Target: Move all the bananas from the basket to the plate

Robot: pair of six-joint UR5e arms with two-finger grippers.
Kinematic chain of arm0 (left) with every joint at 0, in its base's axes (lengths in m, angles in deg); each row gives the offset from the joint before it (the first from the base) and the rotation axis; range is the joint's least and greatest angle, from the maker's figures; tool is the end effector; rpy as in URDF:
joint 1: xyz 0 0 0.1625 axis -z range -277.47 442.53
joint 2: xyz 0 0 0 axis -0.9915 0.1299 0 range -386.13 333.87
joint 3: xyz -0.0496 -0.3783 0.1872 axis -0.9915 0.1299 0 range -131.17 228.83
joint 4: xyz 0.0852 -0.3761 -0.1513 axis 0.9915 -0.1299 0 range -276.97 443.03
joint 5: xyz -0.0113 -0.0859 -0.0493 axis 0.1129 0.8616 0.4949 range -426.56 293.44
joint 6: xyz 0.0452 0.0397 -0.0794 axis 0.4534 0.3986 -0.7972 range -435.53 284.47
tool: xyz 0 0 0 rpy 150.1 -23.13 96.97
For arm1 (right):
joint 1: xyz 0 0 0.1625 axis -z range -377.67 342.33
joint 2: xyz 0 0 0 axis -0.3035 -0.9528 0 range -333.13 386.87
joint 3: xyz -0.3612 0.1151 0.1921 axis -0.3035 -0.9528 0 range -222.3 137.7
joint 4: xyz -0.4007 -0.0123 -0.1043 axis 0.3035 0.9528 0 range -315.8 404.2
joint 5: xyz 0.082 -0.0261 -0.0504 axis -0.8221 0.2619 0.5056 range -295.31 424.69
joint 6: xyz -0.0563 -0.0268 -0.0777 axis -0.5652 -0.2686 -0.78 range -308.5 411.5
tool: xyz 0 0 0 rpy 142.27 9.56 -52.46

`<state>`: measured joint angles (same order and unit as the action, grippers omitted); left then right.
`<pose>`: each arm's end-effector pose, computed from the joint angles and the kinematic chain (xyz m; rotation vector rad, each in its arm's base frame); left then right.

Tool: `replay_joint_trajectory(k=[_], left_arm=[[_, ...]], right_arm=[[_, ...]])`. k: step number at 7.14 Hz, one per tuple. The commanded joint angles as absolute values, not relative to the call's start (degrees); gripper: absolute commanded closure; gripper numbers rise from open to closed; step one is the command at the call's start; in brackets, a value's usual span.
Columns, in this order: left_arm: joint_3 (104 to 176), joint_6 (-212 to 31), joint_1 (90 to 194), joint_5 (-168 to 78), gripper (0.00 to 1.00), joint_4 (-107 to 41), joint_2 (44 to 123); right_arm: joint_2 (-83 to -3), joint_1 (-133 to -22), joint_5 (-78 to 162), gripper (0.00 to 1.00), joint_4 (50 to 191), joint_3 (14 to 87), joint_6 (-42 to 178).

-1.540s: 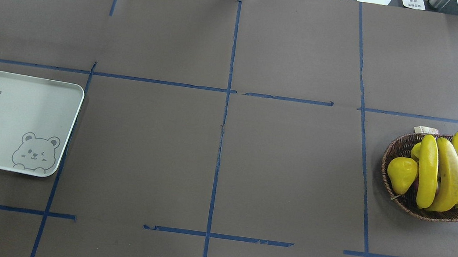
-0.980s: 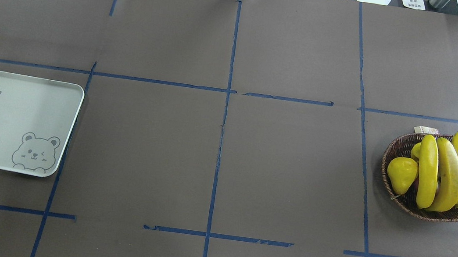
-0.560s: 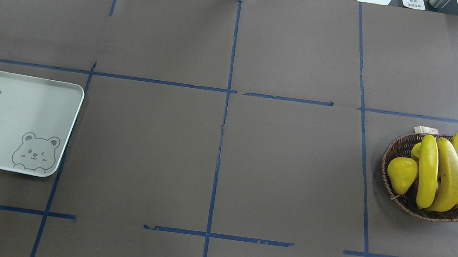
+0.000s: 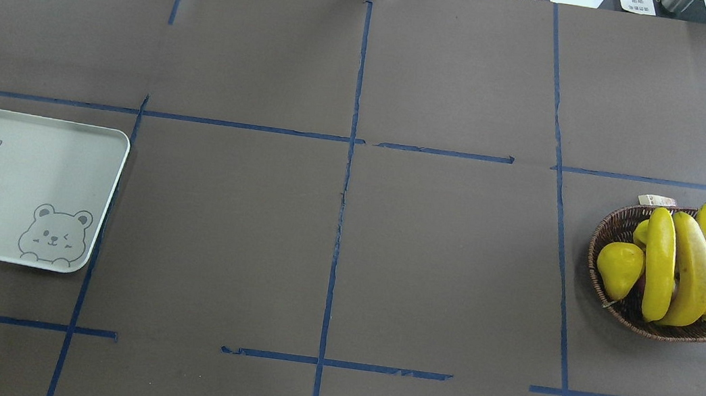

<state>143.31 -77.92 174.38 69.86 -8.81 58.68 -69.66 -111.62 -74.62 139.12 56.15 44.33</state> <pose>-0.0757 -0.4526 0.6572 0.0147 0.8103 -0.0617 0.0879 -0.4348 0.6417 0.0345 -0.8611 -0.0302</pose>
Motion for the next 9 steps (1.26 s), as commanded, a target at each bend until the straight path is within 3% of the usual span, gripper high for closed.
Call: replay_joint_trajectory(k=[1, 9], left_arm=[[143.3, -77.9, 174.4, 69.8, 0.0, -8.9, 58.7], [144.4, -77.9, 174.5, 70.0, 0.0, -9.0, 58.4]], right_arm=[[-69.7, -111.6, -74.6, 0.0, 139.1, 56.3, 43.8], [-69.2, -111.5, -75.8, 0.0, 139.2, 59.4, 44.6]])
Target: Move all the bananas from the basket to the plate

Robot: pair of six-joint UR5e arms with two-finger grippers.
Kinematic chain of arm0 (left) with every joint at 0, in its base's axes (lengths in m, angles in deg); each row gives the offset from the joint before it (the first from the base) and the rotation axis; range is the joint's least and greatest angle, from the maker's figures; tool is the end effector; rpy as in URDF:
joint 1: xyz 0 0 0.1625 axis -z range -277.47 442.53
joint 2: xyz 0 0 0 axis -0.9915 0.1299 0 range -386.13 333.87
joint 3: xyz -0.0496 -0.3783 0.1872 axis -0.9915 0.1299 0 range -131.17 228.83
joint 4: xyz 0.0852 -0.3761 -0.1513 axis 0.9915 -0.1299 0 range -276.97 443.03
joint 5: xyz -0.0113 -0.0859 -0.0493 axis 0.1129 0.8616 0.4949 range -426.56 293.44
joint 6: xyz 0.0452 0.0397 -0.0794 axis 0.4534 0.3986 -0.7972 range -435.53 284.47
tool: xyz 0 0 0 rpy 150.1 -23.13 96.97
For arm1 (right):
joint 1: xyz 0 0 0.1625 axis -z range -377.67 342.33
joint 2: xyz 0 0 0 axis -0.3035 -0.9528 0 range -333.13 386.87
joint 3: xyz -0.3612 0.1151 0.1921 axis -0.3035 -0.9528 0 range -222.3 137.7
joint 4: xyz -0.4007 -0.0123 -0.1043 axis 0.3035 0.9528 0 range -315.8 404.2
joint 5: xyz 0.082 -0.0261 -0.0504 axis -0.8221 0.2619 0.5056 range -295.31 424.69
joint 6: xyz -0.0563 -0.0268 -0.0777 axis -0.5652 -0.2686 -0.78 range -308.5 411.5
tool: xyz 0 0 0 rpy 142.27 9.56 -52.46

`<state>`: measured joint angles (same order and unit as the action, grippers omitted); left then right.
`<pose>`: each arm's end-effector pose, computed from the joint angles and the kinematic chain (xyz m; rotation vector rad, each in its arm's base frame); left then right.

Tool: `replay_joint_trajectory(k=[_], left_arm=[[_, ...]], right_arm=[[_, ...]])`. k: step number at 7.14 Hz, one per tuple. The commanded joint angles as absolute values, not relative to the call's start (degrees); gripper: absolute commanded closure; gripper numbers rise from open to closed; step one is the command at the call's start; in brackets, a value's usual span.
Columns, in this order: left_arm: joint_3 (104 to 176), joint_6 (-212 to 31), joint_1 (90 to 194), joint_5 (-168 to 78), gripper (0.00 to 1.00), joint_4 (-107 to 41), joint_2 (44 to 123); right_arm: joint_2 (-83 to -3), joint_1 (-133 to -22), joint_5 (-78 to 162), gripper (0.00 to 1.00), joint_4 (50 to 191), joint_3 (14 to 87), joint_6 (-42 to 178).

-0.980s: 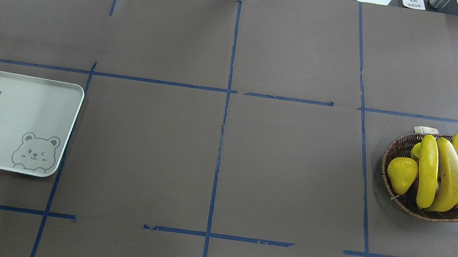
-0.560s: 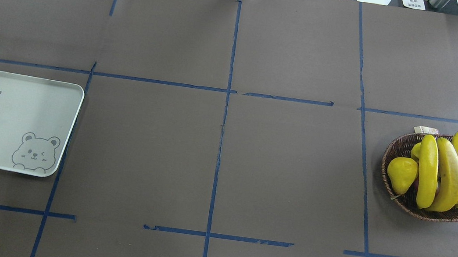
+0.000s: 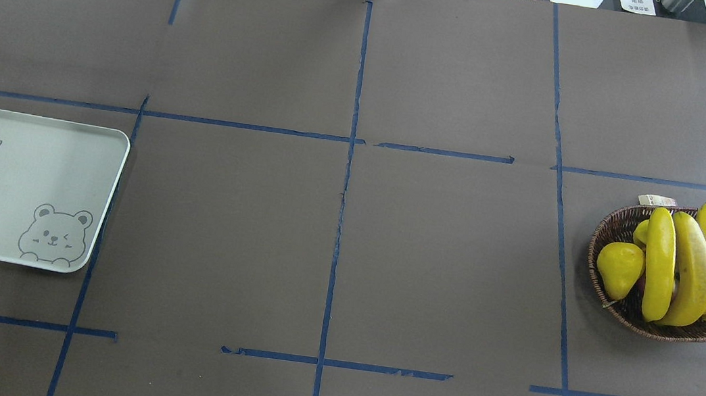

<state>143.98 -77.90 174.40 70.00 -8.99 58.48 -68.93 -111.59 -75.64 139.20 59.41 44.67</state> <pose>-0.0757 -0.4518 0.6525 0.0257 0.8127 -0.0570 0.0871 -0.4430 0.6070 0.0971 -0.8733 -0.0546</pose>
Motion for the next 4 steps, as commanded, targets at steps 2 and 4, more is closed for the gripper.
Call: replay_joint_trajectory(k=[2, 4], left_arm=[[144.6, -78.0, 174.5, 70.2, 0.0, -9.0, 58.3], [145.0, -78.4, 174.5, 72.5, 0.0, -9.0, 58.3]], right_arm=[[-69.5, -111.5, -80.6, 0.0, 139.1, 60.3, 44.8], [-70.5, -111.5, -80.6, 0.0, 138.6, 61.4, 45.3]])
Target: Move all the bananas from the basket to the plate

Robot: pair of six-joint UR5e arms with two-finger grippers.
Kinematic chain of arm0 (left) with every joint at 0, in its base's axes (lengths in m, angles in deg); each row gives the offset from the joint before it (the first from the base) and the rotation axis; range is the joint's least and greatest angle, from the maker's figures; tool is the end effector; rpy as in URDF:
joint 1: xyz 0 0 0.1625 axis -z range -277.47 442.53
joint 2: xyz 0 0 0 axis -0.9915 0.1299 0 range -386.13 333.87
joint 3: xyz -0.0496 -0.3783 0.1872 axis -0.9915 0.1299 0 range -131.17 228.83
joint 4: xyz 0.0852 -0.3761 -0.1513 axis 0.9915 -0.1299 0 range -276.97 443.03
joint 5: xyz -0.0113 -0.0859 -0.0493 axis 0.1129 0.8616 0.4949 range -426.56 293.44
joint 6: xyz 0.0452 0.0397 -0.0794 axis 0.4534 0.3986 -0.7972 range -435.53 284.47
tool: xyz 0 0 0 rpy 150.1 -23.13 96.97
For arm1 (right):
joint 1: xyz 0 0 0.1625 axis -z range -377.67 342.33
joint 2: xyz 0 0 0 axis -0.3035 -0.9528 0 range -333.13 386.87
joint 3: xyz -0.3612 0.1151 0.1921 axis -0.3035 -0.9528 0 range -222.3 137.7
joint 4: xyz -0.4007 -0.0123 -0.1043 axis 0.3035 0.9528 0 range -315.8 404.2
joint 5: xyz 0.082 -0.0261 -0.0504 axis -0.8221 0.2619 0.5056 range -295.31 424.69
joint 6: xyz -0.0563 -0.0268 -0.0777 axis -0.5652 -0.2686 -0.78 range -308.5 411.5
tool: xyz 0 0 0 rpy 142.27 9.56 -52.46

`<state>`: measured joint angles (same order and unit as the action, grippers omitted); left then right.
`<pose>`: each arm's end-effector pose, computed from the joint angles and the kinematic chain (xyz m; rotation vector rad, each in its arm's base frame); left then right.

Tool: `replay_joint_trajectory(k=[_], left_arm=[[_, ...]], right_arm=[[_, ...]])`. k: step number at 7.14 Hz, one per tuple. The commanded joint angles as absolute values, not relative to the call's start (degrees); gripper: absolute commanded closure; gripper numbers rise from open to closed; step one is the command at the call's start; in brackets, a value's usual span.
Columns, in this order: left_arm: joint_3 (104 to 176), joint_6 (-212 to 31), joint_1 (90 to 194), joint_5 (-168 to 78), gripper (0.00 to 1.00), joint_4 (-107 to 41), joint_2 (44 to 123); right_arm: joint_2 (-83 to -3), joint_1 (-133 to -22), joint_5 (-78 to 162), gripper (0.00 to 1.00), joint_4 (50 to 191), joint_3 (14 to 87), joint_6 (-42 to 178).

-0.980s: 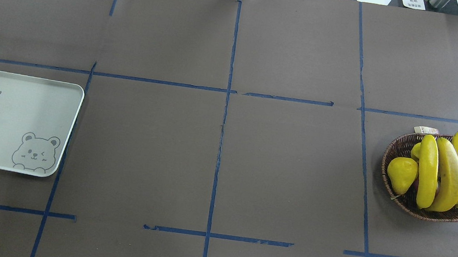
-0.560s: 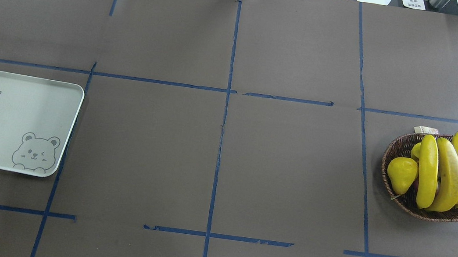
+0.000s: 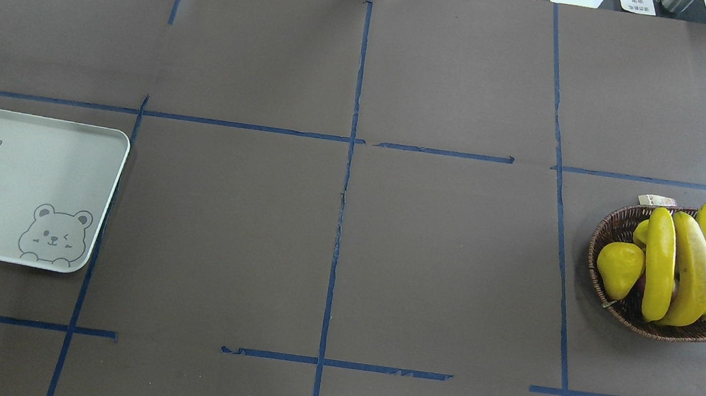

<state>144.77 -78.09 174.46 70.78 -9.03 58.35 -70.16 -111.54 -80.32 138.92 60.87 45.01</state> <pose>-0.0752 -0.4516 0.6457 0.0362 0.8263 -0.0557 0.0812 -0.4346 0.5970 0.1095 -0.9542 -0.0542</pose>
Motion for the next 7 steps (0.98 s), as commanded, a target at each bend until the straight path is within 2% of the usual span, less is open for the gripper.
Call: replay_joint_trajectory(k=[1, 7], left_arm=[[144.6, -78.6, 174.5, 74.1, 0.0, -9.1, 58.3], [145.4, -78.4, 174.5, 74.0, 0.0, -9.1, 58.2]], right_arm=[[-70.4, -110.8, -80.4, 0.0, 138.5, 61.4, 46.7], [-75.4, -98.4, -76.8, 0.0, 111.0, 61.7, 74.2]])
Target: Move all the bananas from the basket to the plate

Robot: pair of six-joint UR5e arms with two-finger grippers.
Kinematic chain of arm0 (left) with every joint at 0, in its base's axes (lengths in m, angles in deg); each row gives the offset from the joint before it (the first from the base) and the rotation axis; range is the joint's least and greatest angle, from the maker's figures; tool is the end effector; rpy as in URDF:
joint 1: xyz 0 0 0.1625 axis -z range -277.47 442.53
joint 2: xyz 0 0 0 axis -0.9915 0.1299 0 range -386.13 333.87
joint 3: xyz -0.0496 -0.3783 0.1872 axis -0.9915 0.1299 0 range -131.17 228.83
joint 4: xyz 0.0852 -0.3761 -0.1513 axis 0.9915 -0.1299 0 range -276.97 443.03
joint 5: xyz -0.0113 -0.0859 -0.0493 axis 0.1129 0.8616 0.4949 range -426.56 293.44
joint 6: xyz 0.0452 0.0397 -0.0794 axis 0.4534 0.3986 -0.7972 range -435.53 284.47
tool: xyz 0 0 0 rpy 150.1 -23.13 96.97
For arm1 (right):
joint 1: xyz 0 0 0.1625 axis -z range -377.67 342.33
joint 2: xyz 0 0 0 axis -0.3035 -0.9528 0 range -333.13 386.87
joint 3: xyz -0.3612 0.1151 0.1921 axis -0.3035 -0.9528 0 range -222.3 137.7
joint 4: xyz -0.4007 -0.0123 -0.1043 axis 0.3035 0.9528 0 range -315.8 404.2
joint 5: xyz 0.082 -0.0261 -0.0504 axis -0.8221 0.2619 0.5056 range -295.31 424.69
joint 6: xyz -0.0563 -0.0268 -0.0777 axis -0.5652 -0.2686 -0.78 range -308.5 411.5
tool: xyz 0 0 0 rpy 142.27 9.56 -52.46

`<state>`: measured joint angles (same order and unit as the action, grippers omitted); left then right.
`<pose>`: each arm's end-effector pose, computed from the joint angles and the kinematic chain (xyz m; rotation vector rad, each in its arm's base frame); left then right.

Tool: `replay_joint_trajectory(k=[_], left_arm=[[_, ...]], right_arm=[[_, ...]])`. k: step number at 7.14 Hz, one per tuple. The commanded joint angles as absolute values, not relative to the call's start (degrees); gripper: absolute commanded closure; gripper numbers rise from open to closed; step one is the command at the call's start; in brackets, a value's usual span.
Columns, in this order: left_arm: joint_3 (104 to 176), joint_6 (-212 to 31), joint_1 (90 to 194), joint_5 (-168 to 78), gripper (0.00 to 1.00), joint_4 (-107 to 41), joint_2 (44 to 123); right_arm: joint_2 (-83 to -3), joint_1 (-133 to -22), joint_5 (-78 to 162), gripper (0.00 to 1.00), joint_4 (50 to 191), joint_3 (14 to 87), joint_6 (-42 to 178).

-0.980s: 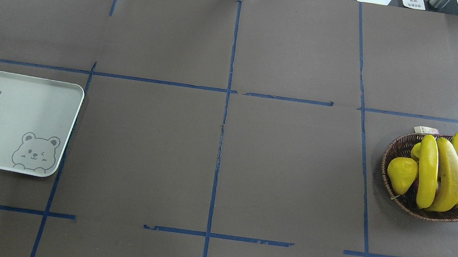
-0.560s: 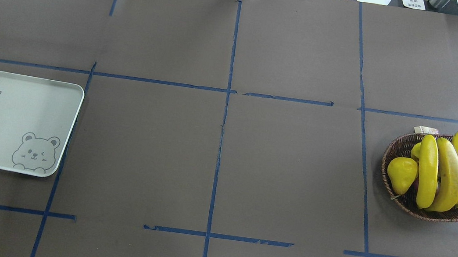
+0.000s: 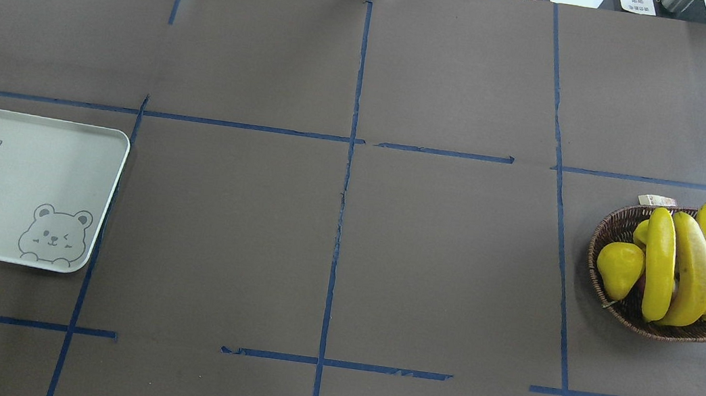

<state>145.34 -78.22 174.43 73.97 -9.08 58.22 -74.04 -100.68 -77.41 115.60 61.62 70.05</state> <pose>-0.0713 -0.4511 0.6375 0.0423 0.8820 -0.0517 0.0024 -0.4300 0.5794 0.1433 -0.9523 0.0144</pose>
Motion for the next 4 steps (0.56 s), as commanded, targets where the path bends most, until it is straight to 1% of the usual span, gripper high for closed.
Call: replay_joint_trajectory(k=[1, 2, 4], left_arm=[[145.4, -78.6, 174.5, 74.2, 0.0, -9.1, 58.2], [145.4, -78.7, 174.5, 74.2, 0.0, -9.0, 58.2], [145.4, -78.7, 174.5, 74.2, 0.0, -9.0, 58.2]], right_arm=[[-77.0, -95.9, -75.2, 0.0, 106.9, 61.7, 76.4], [-77.5, -93.1, -75.1, 0.0, 102.6, 61.7, 83.2], [-77.8, -88.8, -71.8, 0.0, 101.8, 61.6, 86.8]])
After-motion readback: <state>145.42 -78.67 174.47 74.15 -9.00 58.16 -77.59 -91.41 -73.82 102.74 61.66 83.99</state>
